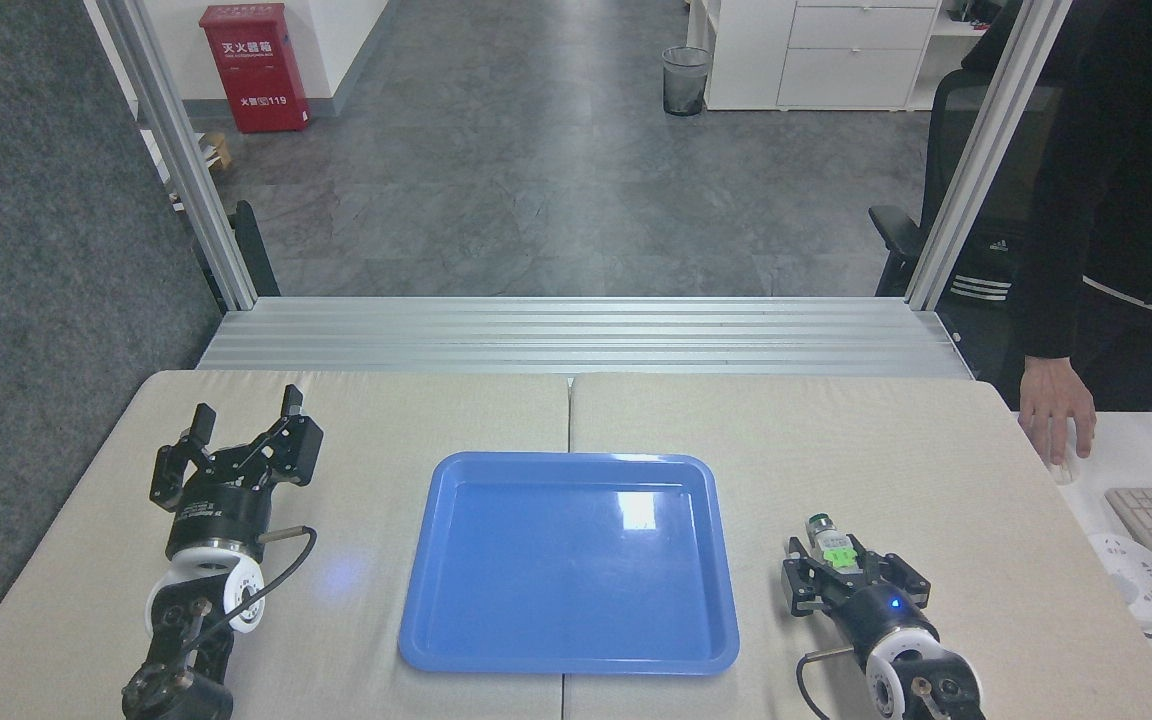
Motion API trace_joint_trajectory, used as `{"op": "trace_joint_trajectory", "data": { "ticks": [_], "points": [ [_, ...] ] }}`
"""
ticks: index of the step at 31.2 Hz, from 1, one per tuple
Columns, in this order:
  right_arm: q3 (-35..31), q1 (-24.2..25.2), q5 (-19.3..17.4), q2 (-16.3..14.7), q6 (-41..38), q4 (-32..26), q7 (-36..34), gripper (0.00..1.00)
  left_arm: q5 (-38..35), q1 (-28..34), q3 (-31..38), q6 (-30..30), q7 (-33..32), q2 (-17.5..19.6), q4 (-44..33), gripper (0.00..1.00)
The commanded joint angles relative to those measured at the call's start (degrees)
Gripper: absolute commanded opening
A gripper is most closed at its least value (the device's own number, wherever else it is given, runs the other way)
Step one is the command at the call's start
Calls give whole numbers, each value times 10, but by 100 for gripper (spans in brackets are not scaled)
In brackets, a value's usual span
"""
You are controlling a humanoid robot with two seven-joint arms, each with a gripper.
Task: Pick up switch part and place in tray
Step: 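Lower the right gripper onto the white-and-green switch part and close it, then lift the switch part with the right gripper and carry it toward the tray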
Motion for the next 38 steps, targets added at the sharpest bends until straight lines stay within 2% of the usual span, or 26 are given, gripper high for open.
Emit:
{"op": "trace_joint_trajectory", "data": {
  "ticks": [1, 5, 7, 11, 15, 18, 20, 24, 28, 30, 35, 38],
  "points": [
    [22, 1, 0, -1, -1, 10, 0, 44, 0, 0, 0, 0, 0, -1, 0, 100],
    [17, -3, -1, -1, 1, 10, 0, 35, 0, 1, 0, 0, 0, -1, 0, 100],
    [10, -5, -3, 2, 5, 9, -3, 27, 0, 1, 0, 0, 0, -1, 0, 100],
    [-29, -11, -9, 3, 16, -19, -30, 24, 0, 1, 0, 0, 0, 0, 0, 100],
    [-82, -52, -8, 5, 18, -58, -60, 20, 0, 1, 0, 0, 0, 0, 0, 100],
    [-83, -79, -8, 8, 25, -76, -65, 17, -1, 0, 0, 0, 0, 0, 0, 100],
    [-74, -85, -7, 23, 32, -91, -68, 17, 0, 0, 0, 0, 0, 0, 0, 100],
    [-23, -88, 11, 88, 34, -133, -68, 17, 0, -1, 0, 0, -1, 0, 0, 100],
    [69, -87, 82, 132, 35, -151, -65, 16, -1, 1, 0, 0, -1, 0, 0, 100],
    [104, -86, 98, 157, 36, -151, -58, 16, -1, 1, 0, 0, -1, 0, 0, 100],
    [172, -77, 101, 191, 36, -149, -18, 16, -1, 0, 0, 1, -1, 0, 0, 100],
    [205, -66, 94, 192, 45, -139, -5, 16, -1, 0, 0, 1, -1, 0, 0, 100]
  ]
}}
